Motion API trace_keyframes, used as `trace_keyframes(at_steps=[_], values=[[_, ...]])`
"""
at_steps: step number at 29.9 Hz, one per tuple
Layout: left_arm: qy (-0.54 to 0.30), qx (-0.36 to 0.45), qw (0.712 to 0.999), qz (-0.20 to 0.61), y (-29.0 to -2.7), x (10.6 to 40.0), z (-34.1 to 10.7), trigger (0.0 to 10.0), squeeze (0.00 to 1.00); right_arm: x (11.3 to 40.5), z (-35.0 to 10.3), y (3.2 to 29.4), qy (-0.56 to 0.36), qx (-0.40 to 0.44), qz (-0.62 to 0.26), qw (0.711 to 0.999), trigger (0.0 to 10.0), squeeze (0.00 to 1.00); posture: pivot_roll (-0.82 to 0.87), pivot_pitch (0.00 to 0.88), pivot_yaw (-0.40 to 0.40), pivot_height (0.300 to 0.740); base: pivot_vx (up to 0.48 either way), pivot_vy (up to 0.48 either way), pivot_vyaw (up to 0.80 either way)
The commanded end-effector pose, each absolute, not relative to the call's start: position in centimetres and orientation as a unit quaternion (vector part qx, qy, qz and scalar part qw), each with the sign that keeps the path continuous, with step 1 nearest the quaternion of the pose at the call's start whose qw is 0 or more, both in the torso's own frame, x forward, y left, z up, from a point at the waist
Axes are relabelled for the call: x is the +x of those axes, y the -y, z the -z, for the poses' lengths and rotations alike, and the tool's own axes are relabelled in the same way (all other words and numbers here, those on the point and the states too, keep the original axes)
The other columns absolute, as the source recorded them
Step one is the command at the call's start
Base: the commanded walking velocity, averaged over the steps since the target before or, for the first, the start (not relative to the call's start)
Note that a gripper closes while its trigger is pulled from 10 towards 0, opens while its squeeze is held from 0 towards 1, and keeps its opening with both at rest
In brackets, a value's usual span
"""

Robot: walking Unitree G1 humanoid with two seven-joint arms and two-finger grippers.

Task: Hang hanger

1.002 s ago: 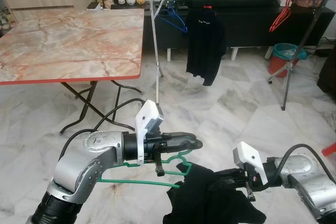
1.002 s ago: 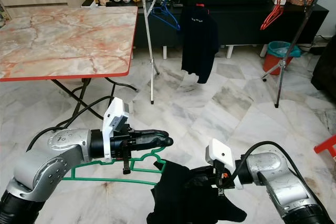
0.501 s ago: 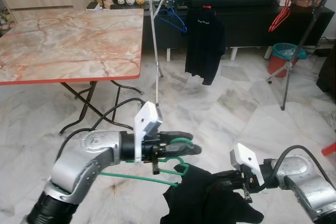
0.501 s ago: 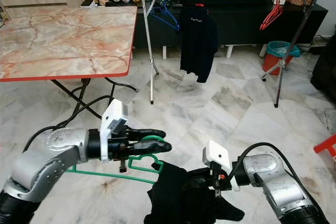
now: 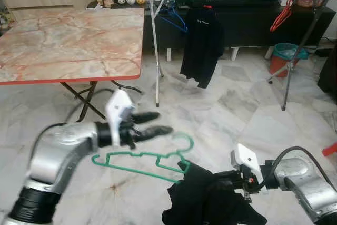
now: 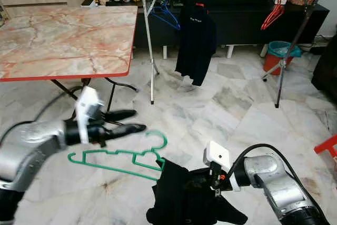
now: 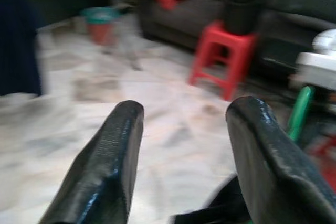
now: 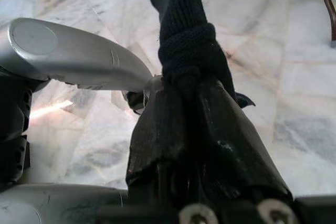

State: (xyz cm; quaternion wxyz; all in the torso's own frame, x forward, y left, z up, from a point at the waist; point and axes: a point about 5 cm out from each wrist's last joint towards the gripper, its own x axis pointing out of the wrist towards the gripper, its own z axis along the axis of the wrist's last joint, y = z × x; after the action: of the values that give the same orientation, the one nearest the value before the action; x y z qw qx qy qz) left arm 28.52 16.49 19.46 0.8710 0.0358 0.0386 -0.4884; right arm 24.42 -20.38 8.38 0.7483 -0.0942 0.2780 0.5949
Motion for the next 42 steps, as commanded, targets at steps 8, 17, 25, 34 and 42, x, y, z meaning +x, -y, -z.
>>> trace_keyframes(at_steps=[8, 17, 25, 34, 42], values=[[0.019, 0.03, 0.951, 0.307, -22.5, 29.9, -20.8, 10.0, 0.0, 27.5, -9.3, 22.7, -0.226, -0.139, -0.443, 0.856, 0.0, 0.0, 0.08, 0.0, 0.001, 0.74, 0.0, 0.0, 0.0], [0.03, -0.014, 0.992, 0.121, -24.7, 32.2, -19.4, 10.0, 0.0, 30.4, -12.3, 23.8, -0.166, -0.158, -0.372, 0.9, 0.0, 0.0, 0.07, 0.0, 0.003, 0.74, 0.0, 0.0, 0.0], [-0.005, -0.027, 0.995, 0.097, -24.6, 32.3, -17.3, 10.0, 0.0, 31.3, -14.4, 22.6, -0.133, -0.17, -0.441, 0.871, 0.0, 0.0, 0.06, 0.0, 0.001, 0.74, 0.0, 0.0, 0.0], [-0.09, -0.065, 0.983, 0.148, -23.6, 30.7, -13.1, 10.0, 0.0, 34.0, -17.1, 22.1, -0.114, -0.221, -0.454, 0.856, 8.7, 0.0, 0.07, 0.0, -0.004, 0.74, 0.0, 0.0, 0.0], [-0.088, -0.095, 0.941, 0.312, -20.9, 28.5, -13.1, 10.0, 0.0, 34.0, -18.3, 22.1, -0.135, -0.233, -0.542, 0.796, 10.0, 0.0, 0.08, 0.0, -0.013, 0.74, 0.0, 0.0, 0.0]])
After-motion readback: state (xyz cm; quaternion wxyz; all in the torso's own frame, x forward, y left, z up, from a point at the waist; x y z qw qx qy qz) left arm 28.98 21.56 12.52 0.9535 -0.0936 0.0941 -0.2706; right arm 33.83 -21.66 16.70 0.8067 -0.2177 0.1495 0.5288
